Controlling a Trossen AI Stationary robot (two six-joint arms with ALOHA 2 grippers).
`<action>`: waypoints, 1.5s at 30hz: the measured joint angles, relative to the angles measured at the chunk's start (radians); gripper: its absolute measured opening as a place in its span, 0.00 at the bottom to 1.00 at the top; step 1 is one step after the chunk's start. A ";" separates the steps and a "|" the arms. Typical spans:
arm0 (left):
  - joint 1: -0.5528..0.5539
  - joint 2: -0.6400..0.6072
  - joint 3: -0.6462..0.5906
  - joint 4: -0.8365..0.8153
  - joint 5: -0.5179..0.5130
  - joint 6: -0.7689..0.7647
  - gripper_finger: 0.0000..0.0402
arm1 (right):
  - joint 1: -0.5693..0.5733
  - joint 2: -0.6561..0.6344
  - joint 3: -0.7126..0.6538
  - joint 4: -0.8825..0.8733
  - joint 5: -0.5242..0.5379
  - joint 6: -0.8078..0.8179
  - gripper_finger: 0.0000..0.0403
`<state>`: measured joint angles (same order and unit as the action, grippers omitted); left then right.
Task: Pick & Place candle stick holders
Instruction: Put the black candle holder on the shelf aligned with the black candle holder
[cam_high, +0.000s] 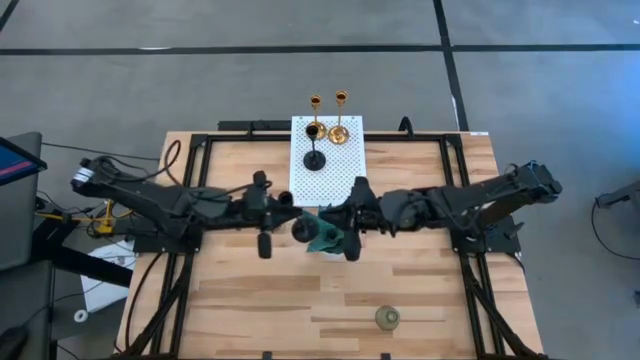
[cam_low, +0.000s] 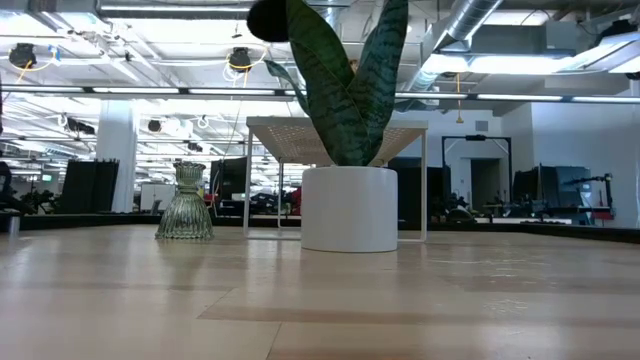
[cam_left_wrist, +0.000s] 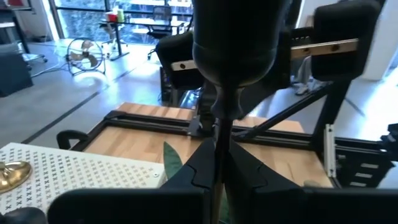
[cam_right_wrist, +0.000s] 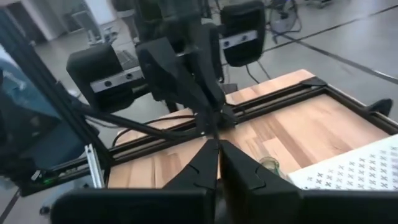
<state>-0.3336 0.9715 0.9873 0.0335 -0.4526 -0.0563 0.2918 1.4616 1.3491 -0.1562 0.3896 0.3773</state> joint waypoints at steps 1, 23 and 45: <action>0.005 0.013 0.008 0.000 0.000 0.000 0.03 | -0.005 0.000 0.000 0.000 -0.017 -0.013 0.05; 0.033 0.180 0.189 0.099 0.032 0.082 0.03 | -0.057 0.000 0.000 -0.068 -0.063 -0.047 0.48; 0.057 0.213 0.223 0.123 0.037 0.135 0.12 | -0.063 -0.001 0.002 -0.036 -0.035 -0.160 0.01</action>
<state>-0.2768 1.1844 1.2098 0.1569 -0.4157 0.0792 0.2290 1.4605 1.3506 -0.1919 0.3547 0.2170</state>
